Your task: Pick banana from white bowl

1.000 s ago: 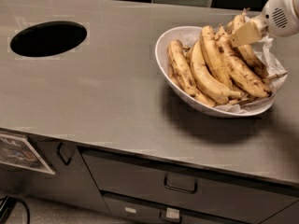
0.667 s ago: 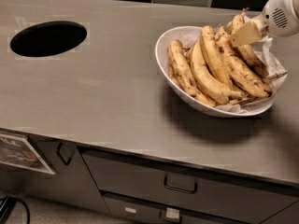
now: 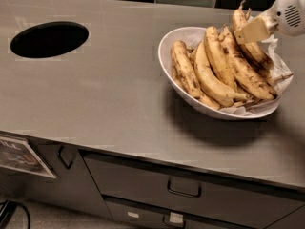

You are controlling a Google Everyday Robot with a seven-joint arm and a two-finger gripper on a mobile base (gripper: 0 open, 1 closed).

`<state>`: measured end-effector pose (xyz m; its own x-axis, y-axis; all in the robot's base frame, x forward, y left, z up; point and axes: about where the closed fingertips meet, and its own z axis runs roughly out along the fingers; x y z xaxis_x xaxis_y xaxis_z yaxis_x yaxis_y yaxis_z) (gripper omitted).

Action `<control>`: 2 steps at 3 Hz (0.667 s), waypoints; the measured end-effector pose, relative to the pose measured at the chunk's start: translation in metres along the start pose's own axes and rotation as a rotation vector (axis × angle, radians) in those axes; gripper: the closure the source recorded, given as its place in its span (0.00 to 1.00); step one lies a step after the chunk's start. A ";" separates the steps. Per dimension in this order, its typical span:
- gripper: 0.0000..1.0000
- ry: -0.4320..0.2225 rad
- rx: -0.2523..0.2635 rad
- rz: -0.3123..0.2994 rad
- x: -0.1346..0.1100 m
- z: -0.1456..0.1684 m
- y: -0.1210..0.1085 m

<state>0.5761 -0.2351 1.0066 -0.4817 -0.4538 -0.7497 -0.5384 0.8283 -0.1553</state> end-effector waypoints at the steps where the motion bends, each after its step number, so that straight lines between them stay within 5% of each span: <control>1: 1.00 -0.095 -0.059 -0.069 -0.015 -0.020 0.013; 2: 1.00 -0.167 -0.102 -0.129 -0.026 -0.038 0.024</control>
Offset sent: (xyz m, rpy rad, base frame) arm -0.0437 0.0246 0.0631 0.0723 -0.2097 0.2784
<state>0.5499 -0.2155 1.0468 -0.2873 -0.4861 -0.8253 -0.6595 0.7253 -0.1976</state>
